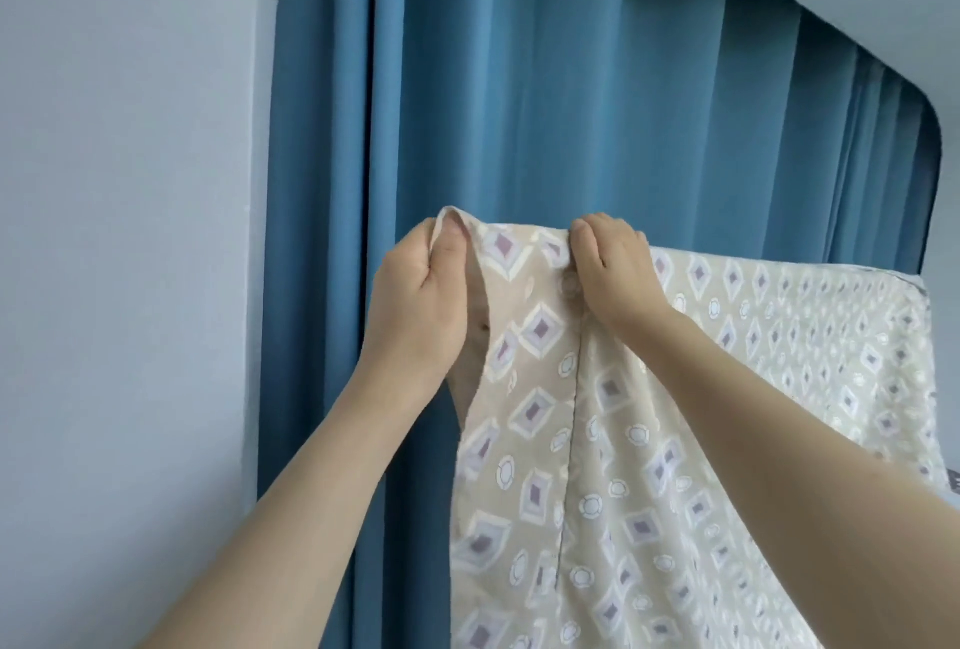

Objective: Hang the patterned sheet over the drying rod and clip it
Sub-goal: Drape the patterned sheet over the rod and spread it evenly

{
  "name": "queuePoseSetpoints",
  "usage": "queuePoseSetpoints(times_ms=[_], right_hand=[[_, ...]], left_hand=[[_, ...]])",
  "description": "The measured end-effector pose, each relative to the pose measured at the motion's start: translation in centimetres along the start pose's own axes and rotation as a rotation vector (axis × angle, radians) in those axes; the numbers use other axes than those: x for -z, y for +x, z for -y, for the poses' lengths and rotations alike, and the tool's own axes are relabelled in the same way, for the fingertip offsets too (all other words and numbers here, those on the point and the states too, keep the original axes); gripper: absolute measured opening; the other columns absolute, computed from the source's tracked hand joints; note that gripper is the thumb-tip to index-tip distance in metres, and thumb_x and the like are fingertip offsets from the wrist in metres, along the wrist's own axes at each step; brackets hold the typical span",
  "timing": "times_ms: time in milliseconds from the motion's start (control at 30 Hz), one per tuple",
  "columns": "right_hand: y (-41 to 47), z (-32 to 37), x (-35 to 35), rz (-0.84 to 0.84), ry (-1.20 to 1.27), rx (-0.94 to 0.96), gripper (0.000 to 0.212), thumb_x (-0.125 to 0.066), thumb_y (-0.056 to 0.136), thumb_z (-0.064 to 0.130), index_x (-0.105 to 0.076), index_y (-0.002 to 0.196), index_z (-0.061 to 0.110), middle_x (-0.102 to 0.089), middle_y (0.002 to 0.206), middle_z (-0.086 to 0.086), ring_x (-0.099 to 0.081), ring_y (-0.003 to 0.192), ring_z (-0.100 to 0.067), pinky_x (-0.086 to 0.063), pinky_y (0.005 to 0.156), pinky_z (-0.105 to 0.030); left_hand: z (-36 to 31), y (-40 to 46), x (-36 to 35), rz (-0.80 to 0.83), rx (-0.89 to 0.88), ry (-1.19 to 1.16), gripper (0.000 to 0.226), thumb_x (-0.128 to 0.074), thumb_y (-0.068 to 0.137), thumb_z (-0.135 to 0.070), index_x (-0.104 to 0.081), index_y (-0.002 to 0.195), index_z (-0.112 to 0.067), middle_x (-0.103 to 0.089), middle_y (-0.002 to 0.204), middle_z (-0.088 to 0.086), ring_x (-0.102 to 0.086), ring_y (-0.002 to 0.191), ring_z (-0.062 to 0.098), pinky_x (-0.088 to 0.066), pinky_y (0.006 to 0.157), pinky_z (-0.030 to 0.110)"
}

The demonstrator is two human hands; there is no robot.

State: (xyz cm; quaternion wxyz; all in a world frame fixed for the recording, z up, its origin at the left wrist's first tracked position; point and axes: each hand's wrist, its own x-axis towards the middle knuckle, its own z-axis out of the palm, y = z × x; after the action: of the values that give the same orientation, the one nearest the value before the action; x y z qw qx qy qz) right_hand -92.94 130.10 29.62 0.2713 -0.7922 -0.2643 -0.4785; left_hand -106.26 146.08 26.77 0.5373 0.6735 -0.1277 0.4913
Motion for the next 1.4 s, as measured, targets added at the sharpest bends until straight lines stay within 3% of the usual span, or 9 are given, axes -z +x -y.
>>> queuePoseSetpoints(times_ms=[100,233,367,600,800,967,1133,1267,1400], right_hand=[[0.4,-0.3,0.7,-0.029,0.199,-0.149,0.041,-0.034,0.102,0.021,-0.025,0.062,0.021,-0.032,0.063,0.005,-0.035,0.07,-0.023,-0.03,0.072,-0.037],[0.6,0.4,1.3,0.006,0.213,-0.146,0.042,-0.038,0.103,0.022,-0.027,0.062,0.022,-0.034,0.064,0.007,-0.043,0.073,-0.033,-0.036,0.074,-0.042],[1.2,2.0,2.1,0.016,0.22,-0.06,0.042,-0.038,0.103,0.022,-0.026,0.063,0.021,-0.034,0.062,0.007,-0.038,0.067,-0.026,-0.033,0.066,-0.039],[1.9,5.7,4.0,0.043,0.321,0.084,0.041,-0.04,0.103,0.022,-0.025,0.065,0.022,-0.029,0.061,0.009,-0.029,0.061,-0.015,-0.03,0.063,-0.034],[1.9,7.6,3.7,0.138,0.365,0.148,0.036,-0.042,0.103,0.02,-0.033,0.068,0.017,-0.031,0.063,0.008,-0.03,0.058,-0.008,-0.028,0.059,-0.026],[1.7,2.8,1.1,0.283,-0.073,0.056,0.033,-0.037,0.102,0.028,-0.043,0.073,0.012,-0.044,0.068,0.003,-0.045,0.075,-0.024,-0.03,0.067,-0.033],[0.3,2.1,-0.1,0.05,-0.152,0.132,0.04,-0.035,0.093,0.031,-0.033,0.057,0.013,-0.037,0.053,-0.002,-0.041,0.062,-0.024,-0.026,0.053,-0.034],[0.0,3.2,-0.8,-0.018,-0.046,0.139,0.042,-0.034,0.092,0.033,-0.026,0.052,0.021,-0.034,0.049,0.002,-0.035,0.053,-0.017,-0.022,0.048,-0.033],[0.7,3.9,-1.3,-0.006,-0.069,0.045,0.049,-0.036,0.096,0.034,-0.025,0.052,0.016,-0.032,0.047,-0.001,-0.032,0.046,-0.014,-0.021,0.047,-0.031]], left_hand=[[-0.3,-0.8,-0.4,0.162,0.115,-0.013,0.017,-0.042,0.091,-0.029,-0.05,0.089,-0.014,-0.051,0.073,-0.001,-0.046,0.067,0.013,-0.039,0.064,0.027],[-0.2,-2.7,-2.7,0.351,0.19,0.334,0.044,-0.052,0.086,-0.061,-0.036,0.108,-0.027,-0.052,0.094,-0.012,-0.055,0.083,0.011,-0.04,0.067,0.032],[1.7,-2.9,-4.4,0.212,0.058,0.57,0.027,-0.051,0.096,-0.038,-0.035,0.097,-0.016,-0.053,0.092,0.0,-0.053,0.08,0.028,-0.035,0.06,0.036],[3.2,-1.3,-4.0,0.145,0.007,0.604,0.025,-0.048,0.097,-0.022,-0.041,0.074,-0.014,-0.051,0.072,0.003,-0.047,0.068,0.028,-0.026,0.05,0.032],[3.7,-1.2,-3.5,0.133,0.153,0.38,0.027,-0.045,0.087,-0.003,-0.042,0.061,-0.01,-0.049,0.058,0.005,-0.046,0.053,0.026,-0.032,0.041,0.026],[4.8,-2.4,-2.4,0.188,0.265,0.221,0.025,-0.036,0.076,0.004,-0.026,0.063,-0.015,-0.029,0.06,0.005,-0.039,0.042,0.021,-0.02,0.042,0.021],[3.9,-1.8,-0.6,0.206,0.358,-0.033,0.01,-0.045,0.071,0.01,-0.037,0.069,0.005,-0.036,0.064,0.006,-0.035,0.055,0.02,-0.03,0.046,0.029],[0.6,0.6,1.4,0.053,0.272,-0.257,0.043,-0.044,0.067,0.017,-0.027,0.052,-0.02,-0.023,0.052,-0.001,-0.023,0.047,0.015,-0.016,0.044,0.024],[1.1,1.1,2.1,-0.065,0.186,-0.294,0.032,-0.057,0.066,0.0,-0.036,0.061,-0.023,-0.033,0.063,0.006,-0.029,0.061,0.025,-0.023,0.053,0.035]])
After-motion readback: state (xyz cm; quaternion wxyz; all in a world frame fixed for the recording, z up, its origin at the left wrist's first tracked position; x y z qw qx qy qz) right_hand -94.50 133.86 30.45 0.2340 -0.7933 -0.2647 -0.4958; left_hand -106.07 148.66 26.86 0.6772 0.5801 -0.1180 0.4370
